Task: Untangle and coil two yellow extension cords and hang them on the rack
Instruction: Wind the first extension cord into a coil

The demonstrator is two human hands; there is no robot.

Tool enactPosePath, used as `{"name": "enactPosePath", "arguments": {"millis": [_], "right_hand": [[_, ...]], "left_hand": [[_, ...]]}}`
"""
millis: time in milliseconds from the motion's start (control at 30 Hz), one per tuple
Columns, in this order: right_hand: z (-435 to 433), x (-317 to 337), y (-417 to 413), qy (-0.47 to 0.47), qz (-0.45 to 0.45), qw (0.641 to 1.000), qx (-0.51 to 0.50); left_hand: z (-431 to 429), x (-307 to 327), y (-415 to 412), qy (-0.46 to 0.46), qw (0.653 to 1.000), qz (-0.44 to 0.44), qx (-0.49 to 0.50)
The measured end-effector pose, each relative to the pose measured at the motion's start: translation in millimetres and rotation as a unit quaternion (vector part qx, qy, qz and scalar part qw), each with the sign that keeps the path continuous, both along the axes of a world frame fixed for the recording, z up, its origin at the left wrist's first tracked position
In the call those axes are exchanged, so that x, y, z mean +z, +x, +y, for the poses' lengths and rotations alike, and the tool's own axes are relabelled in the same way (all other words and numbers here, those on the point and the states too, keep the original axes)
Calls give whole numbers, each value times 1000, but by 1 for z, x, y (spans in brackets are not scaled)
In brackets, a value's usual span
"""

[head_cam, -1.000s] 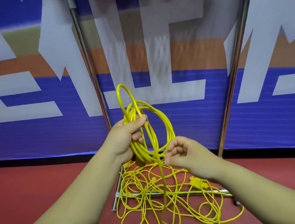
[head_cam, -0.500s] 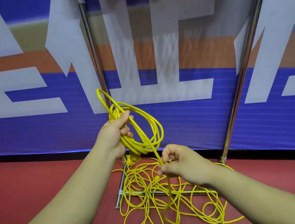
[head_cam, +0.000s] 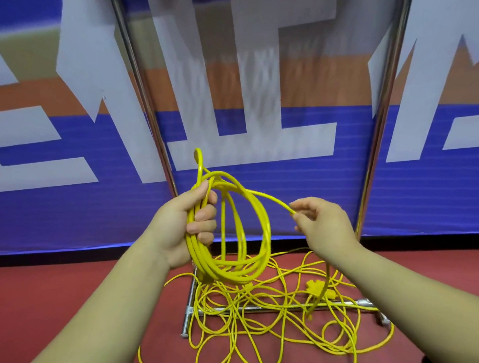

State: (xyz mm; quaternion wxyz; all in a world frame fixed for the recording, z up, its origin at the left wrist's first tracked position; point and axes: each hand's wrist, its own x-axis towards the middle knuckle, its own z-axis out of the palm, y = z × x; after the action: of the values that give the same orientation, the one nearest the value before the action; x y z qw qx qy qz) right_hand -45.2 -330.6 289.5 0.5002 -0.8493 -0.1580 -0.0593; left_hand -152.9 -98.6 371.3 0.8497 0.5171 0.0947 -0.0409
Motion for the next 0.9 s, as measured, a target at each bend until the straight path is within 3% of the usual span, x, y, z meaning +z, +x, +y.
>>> {"name": "enactPosePath", "arguments": {"millis": [133,333,433,567,700,900], "right_hand": [[-1,-6,1,-121,-30,991,42],[-9,-6,3,-247,23,959,135],[-6,-1,-4,-234,56,954,179],[-5,-4,-16,-111,179,944,253],[-9,-8,-24,-22,283,913,291],[-17,-20,-20,-82,326,884,324]], "left_hand": [[-7,7,-2,-30,999,-39,-21],[-3,4,6,-60,990,-82,102],[0,-4,12,-62,984,-72,149],[4,-9,18,-83,977,-71,186],[10,-6,20,-68,953,-84,282],[29,-16,22,-40,920,-64,386]]}}
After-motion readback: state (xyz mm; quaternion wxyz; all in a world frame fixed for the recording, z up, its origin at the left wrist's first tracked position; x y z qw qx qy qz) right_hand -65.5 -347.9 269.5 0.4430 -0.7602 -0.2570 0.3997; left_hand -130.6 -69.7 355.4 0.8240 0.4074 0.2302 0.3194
